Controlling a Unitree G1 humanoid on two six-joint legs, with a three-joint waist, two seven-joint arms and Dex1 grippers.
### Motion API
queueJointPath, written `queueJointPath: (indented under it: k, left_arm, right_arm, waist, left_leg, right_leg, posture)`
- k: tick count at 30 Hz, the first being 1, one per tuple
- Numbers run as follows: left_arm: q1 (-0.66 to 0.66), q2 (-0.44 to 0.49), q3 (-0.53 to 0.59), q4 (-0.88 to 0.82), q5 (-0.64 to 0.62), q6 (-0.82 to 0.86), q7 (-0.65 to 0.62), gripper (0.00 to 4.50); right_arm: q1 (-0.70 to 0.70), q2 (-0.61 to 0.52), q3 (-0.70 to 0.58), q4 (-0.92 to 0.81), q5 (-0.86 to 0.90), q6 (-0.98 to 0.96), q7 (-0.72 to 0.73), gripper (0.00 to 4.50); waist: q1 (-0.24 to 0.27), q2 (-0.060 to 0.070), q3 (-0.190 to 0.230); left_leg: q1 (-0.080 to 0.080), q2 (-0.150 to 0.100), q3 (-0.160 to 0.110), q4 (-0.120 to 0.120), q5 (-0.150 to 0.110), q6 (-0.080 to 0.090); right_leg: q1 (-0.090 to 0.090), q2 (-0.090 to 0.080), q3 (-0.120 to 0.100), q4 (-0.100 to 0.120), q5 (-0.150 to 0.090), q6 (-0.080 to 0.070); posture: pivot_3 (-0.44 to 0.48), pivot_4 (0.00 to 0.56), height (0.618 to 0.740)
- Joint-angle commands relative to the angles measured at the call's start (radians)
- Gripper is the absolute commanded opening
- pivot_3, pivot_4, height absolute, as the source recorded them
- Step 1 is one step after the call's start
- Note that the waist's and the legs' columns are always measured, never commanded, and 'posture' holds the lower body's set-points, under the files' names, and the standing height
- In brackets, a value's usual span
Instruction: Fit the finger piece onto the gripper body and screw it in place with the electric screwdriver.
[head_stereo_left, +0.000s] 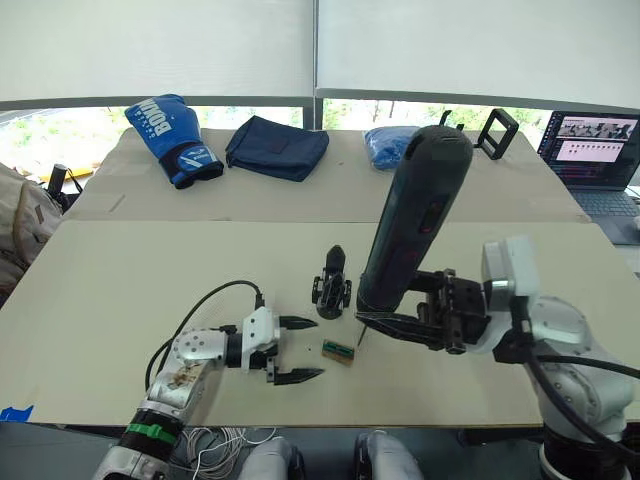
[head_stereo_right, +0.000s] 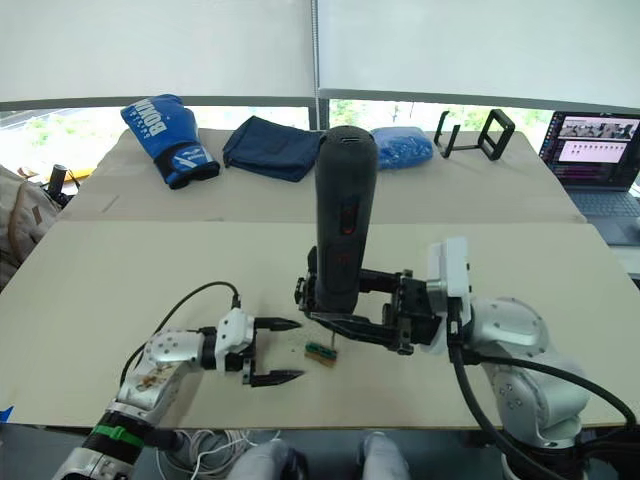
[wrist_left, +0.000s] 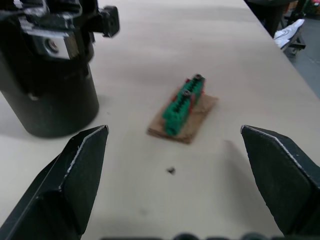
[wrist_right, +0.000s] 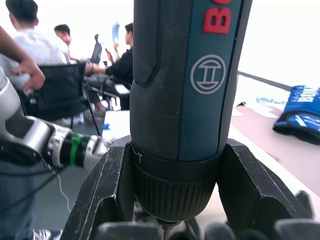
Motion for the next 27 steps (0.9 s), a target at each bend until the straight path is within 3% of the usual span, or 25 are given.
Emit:
queueJointPath:
  k: [1,17,27]
  left_arm:
    - [0.002,-0.009,-0.029,0.007,0.008,-0.007,-0.008,4.50]
    - [-0.050,-0.073,-0.112,0.049,0.052,-0.006,-0.011,4.50]
    - [-0.070,-0.071,-0.140,0.082,0.077,-0.032,-0.025,4.50]
  right_arm:
    - [-0.015,0.004,0.030,0.024,-0.031,-0.146,0.023,1.94]
    - [0.042,-0.053,0.156,0.122,-0.114,-0.337,0.072,1.94]
    - [0.047,-0.078,0.171,0.178,-0.154,-0.408,0.070,1.94]
  waist:
    - [0.000,0.000,0.000]
    - [0.006,0.000,0.000]
    - [0.006,0.000,0.000]
  left_leg:
    - [0.000,0.000,0.000,0.000,0.000,0.000]
    - [0.005,0.000,-0.001,0.001,-0.002,0.003]
    - [0.006,0.000,-0.002,0.001,-0.002,0.004]
  right_leg:
    - [0.000,0.000,0.000,0.000,0.000,0.000]
    - [0.008,-0.002,-0.002,-0.003,0.000,0.000]
    - [0.010,-0.003,-0.002,-0.003,0.000,0.001]
  posture:
    - [0.000,0.150,0.740]
    - [0.000,0.150,0.740]
    - [0.000,0.150,0.740]
